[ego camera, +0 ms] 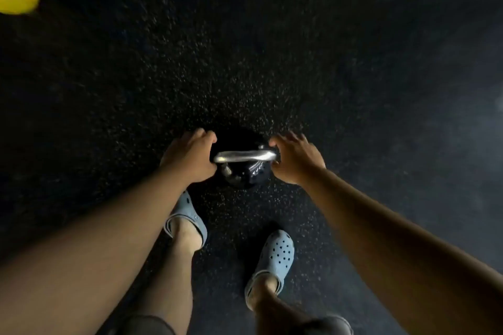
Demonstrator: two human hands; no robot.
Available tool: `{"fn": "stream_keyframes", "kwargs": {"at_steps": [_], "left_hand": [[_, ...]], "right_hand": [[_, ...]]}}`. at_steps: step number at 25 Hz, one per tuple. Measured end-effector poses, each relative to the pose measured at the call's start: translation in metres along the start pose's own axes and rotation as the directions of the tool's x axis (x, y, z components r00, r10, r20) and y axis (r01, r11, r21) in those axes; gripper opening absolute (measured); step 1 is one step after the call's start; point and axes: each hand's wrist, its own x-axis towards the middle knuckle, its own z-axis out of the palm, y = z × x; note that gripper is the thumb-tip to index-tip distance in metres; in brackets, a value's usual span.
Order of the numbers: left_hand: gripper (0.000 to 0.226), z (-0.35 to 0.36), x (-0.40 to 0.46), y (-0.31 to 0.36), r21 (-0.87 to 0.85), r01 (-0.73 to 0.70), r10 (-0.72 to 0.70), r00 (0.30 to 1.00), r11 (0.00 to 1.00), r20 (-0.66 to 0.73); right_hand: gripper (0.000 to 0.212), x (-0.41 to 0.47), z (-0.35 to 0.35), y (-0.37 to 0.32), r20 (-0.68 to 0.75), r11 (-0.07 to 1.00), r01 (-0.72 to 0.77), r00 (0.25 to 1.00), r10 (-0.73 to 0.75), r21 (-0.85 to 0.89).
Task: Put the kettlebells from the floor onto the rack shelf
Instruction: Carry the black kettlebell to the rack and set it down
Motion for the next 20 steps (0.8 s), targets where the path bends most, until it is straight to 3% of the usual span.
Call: {"fn": "stream_keyframes", "kwargs": {"at_steps": [2, 5, 7, 10, 14, 20], "left_hand": [[0.054, 0.030, 0.031, -0.010, -0.019, -0.071, 0.072, 0.996, 0.997, 0.048], [0.037, 0.077, 0.067, -0.020, -0.186, -0.130, 0.153, 0.981, 0.974, 0.117], [0.031, 0.090, 0.082, -0.026, -0.298, -0.148, 0.209, 0.960, 0.943, 0.185], [0.022, 0.080, 0.088, -0.031, -0.298, -0.247, 0.333, 0.899, 0.922, 0.286], [0.015, 0.028, 0.093, -0.055, -0.408, -0.178, 0.294, 0.925, 0.895, 0.242], [0.018, -0.110, 0.108, -0.118, -0.435, -0.112, 0.185, 0.974, 0.893, 0.129]], "right_hand": [[0.054, 0.029, 0.029, 0.002, 0.016, 0.998, 0.003, 1.000, -0.002, -0.060], [0.057, 0.060, 0.067, 0.008, 0.074, 0.999, -0.009, 0.997, 0.013, -0.053], [0.050, 0.073, 0.076, 0.012, 0.140, 0.999, -0.048, 0.989, 0.051, -0.026], [0.040, 0.080, 0.066, 0.000, 0.306, 1.000, -0.026, 0.952, 0.026, -0.003], [0.029, 0.100, 0.021, -0.037, 0.288, 0.992, 0.033, 0.955, -0.067, 0.122], [0.016, 0.164, -0.079, -0.129, 0.221, 0.976, -0.001, 0.974, -0.048, 0.218]]}}
